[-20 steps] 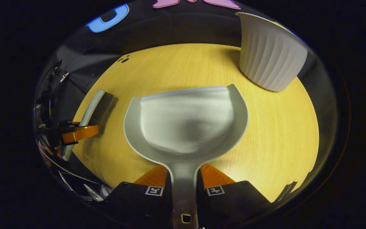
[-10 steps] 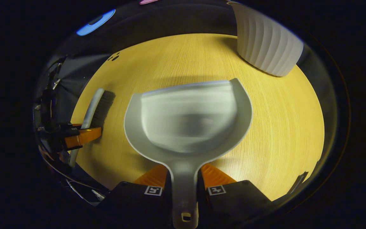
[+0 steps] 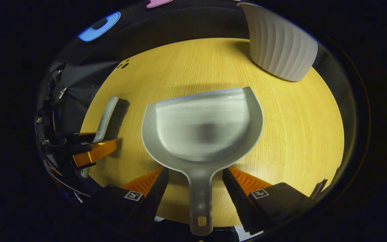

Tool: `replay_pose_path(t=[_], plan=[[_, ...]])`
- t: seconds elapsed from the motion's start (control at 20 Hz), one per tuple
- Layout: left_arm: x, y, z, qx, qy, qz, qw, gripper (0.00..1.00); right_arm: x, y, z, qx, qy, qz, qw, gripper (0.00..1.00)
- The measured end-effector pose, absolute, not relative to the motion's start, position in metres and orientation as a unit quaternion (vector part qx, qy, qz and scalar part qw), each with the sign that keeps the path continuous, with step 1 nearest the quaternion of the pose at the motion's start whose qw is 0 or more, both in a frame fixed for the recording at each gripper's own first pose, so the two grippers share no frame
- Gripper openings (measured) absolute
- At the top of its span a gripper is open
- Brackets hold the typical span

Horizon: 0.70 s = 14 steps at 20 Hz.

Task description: Pick up the small broom and dustpan from the desktop, sweep the trash into the dustpan with the broom, and then empty the trash into the garbage bin.

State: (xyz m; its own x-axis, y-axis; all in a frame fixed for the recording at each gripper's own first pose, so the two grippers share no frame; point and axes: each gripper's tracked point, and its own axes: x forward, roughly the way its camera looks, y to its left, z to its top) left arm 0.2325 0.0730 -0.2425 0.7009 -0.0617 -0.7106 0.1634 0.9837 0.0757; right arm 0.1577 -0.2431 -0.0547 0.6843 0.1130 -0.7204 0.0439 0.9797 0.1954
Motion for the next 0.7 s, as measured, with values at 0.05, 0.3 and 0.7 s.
replay_pose_path(t=[0.05, 0.3, 0.7], plan=[[0.226, 0.069, -0.235, 0.054, 0.370, -0.066, 0.925, 0.95, 0.154, -0.246, -0.048, 0.093, 0.388, 0.016, 0.917, 0.99], [0.194, 0.058, -0.170, 0.033, 0.249, -0.095, 0.963, 0.96, 0.130, -0.255, 0.005, 0.074, 0.304, 0.000, 0.950, 0.99], [0.107, 0.049, -0.024, 0.081, 0.003, -0.074, 0.994, 0.96, 0.074, -0.238, 0.130, 0.060, 0.130, 0.003, 0.990, 0.99]])
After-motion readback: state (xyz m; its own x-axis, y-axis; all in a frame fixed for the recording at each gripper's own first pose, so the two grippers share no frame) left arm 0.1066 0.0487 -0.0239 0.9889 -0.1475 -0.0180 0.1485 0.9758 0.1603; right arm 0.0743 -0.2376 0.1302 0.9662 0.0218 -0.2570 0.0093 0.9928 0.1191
